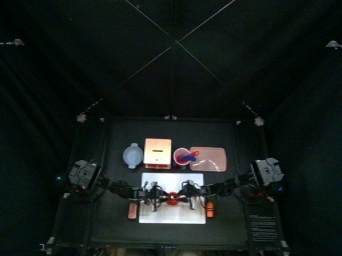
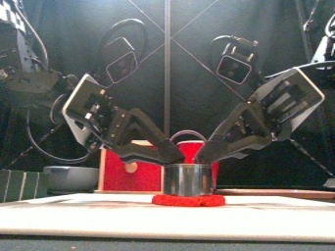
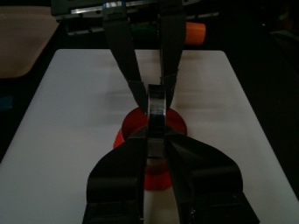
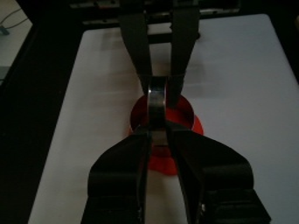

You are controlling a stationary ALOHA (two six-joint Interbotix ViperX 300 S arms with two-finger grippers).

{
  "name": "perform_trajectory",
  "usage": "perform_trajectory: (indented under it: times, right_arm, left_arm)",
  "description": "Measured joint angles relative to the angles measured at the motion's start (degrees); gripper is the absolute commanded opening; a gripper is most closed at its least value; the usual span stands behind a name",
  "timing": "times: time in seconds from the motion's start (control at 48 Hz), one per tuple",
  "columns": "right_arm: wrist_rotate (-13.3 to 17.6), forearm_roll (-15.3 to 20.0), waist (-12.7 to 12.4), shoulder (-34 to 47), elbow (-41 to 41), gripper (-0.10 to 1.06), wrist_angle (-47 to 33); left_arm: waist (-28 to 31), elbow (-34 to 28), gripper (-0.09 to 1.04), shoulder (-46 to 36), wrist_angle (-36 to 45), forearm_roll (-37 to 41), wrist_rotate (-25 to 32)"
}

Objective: Get the cutter from the drawer then cut the dough then place the extra dough in the bowl
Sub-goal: Cut the dough

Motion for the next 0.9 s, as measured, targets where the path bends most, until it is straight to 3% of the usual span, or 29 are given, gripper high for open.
perform_trajectory:
  times: [0.479, 0.896]
  right_arm:
    - [-0.09, 4.57, 0.35, 1.93, -0.18, 0.57, -0.7]
    - [-0.26, 10.28, 4.22, 4.13, -0.18, 0.57, -1.05]
  left_arm:
    - [-1.67, -0.44, 0.47, 2.11, 0.18, -3.16, 0.0]
    - [-4.04, -2.72, 0.45, 4.48, 3.08, -6.86, 0.0]
